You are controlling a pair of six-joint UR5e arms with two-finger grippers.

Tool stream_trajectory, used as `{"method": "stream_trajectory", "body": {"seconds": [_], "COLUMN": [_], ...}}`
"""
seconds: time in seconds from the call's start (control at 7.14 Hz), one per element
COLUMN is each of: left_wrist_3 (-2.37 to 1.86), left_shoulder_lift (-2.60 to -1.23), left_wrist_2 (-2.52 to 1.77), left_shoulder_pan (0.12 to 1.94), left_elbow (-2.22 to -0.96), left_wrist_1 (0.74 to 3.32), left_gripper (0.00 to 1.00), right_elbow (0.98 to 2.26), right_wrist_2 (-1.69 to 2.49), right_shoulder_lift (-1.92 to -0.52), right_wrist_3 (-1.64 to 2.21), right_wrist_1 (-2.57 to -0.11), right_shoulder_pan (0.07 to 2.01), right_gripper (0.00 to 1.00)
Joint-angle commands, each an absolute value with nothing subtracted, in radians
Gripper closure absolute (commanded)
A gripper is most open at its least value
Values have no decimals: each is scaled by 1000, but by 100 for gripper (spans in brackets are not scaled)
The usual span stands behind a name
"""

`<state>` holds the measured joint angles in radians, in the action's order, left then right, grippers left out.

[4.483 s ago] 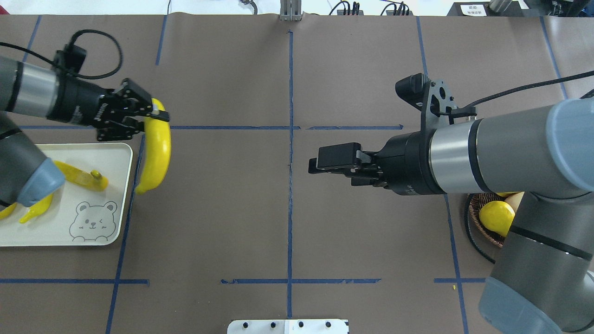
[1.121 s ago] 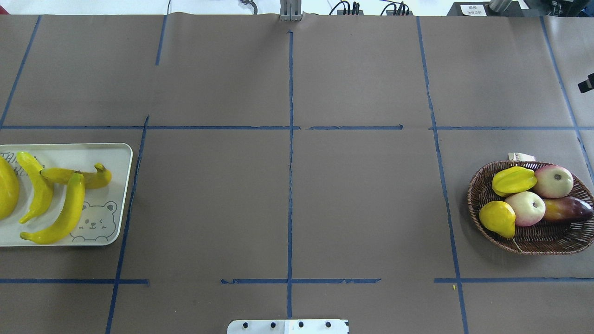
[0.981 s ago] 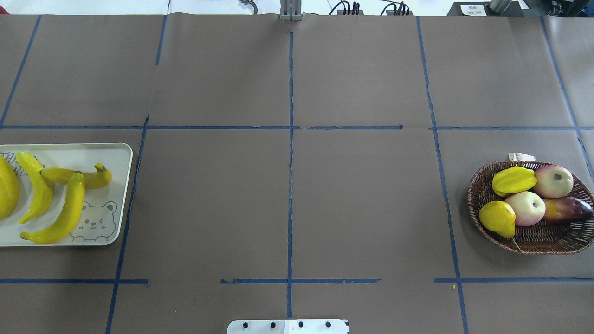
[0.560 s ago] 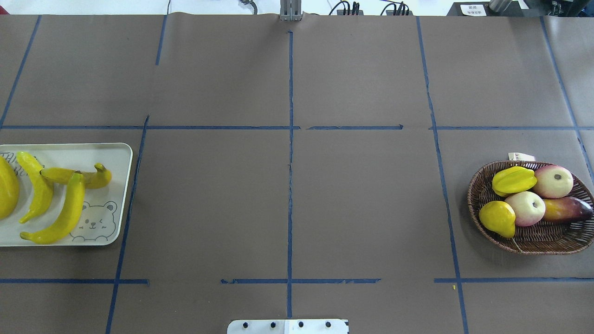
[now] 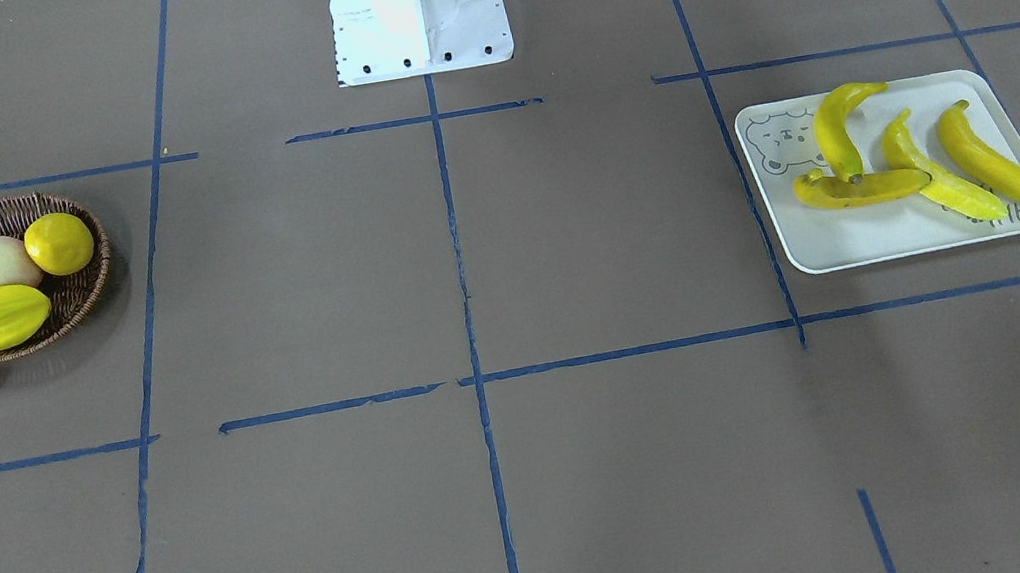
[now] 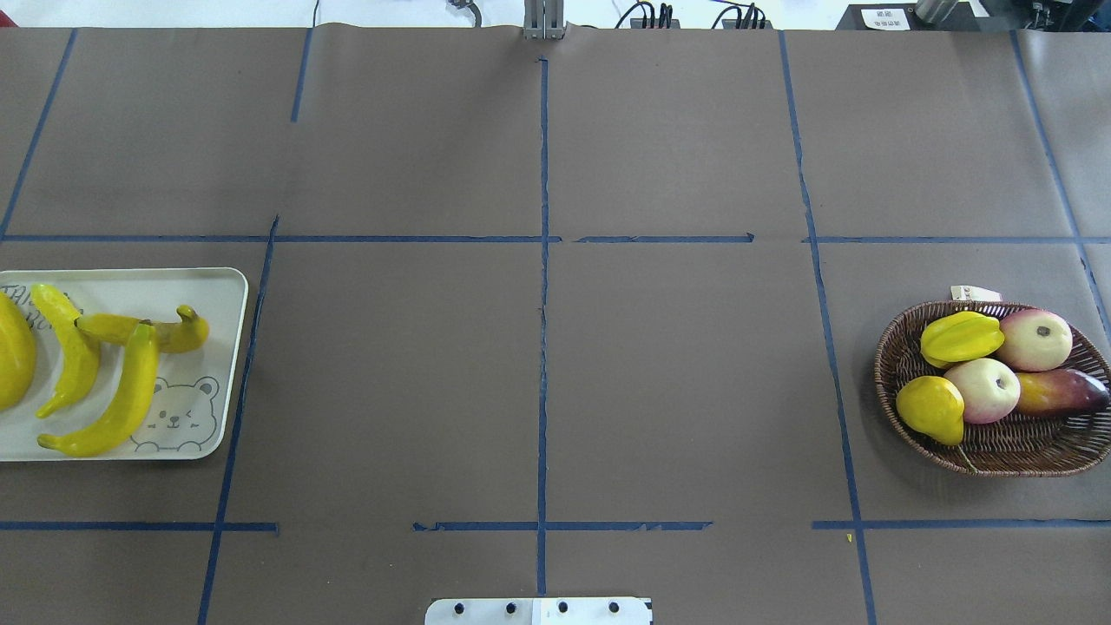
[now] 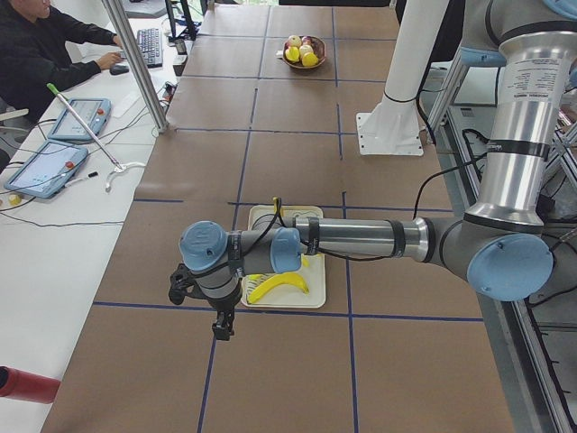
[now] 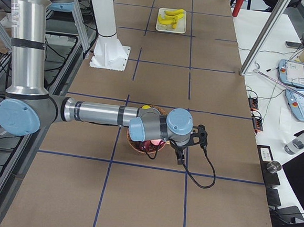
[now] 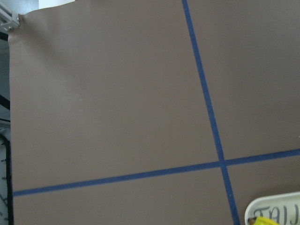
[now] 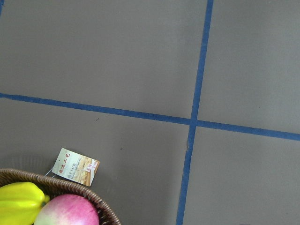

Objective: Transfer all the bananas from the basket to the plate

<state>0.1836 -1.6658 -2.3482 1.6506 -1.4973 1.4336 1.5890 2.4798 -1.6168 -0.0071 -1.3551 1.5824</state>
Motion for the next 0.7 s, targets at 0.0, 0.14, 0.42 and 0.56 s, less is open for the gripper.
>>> {"method": "stream_trajectory", "body": {"seconds": [0.0, 0.14, 0.42, 0.56], "left_wrist_3": [179, 176, 135, 124], "left_shoulder_lift": [-1619, -1571, -1506, -1505], "left_wrist_2": [-2442, -2444, -2448, -2448], "left_shoulder_pan": [1654, 1654, 1652, 1651], "left_elbow": [-1566, -1635, -1683, -1675], "left_wrist_1": [1414, 1417, 1457, 1462], "left_gripper": [0, 0, 0, 0], "right_elbow": [1582, 1582, 1588, 1609], "right_wrist_2": [2490, 2490, 2491, 2500], "right_shoulder_lift": [-1631, -1650, -1667, -1655], "right_wrist_3": [-2, -2, -3, -9], "right_wrist_1": [-1368, -1368, -1396, -1514], "right_shoulder_pan": [1585, 1591, 1624, 1638], "right_gripper": [0, 0, 0, 0]}}
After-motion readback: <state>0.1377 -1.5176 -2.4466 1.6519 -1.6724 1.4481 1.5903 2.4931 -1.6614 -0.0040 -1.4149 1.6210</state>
